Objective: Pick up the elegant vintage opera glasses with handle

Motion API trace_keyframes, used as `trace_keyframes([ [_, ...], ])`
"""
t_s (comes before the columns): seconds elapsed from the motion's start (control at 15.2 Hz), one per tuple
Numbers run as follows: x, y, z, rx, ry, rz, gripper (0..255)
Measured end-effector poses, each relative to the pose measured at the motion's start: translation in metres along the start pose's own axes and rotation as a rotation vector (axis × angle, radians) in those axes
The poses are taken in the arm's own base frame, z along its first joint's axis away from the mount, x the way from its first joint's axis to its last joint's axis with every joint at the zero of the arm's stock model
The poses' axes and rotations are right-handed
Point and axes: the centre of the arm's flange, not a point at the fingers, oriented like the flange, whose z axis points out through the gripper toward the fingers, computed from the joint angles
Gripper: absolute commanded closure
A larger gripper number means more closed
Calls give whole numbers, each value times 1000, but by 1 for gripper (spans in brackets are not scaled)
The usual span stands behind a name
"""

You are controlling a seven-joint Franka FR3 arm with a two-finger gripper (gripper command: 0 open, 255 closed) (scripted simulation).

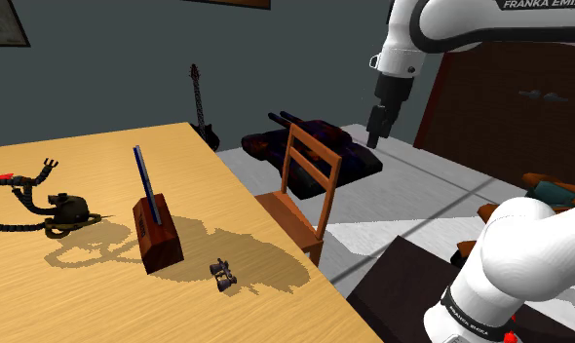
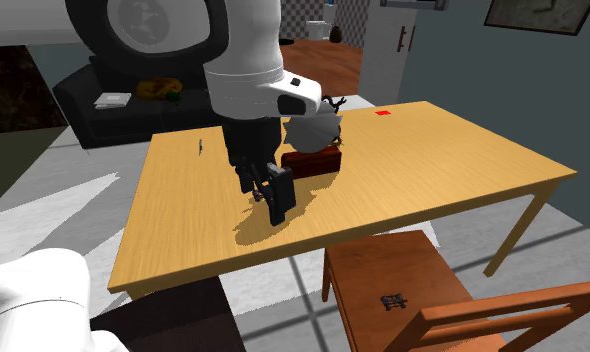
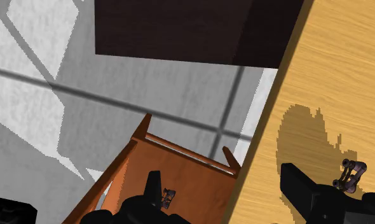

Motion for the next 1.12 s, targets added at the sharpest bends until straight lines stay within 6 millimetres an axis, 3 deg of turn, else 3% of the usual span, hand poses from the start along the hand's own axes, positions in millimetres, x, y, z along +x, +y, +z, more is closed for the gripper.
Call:
trace_keyframes([
  [0.2,6,-13,8,1,-1,7,0],
  [1.12,68,-149,108,16,-7,96,0],
])
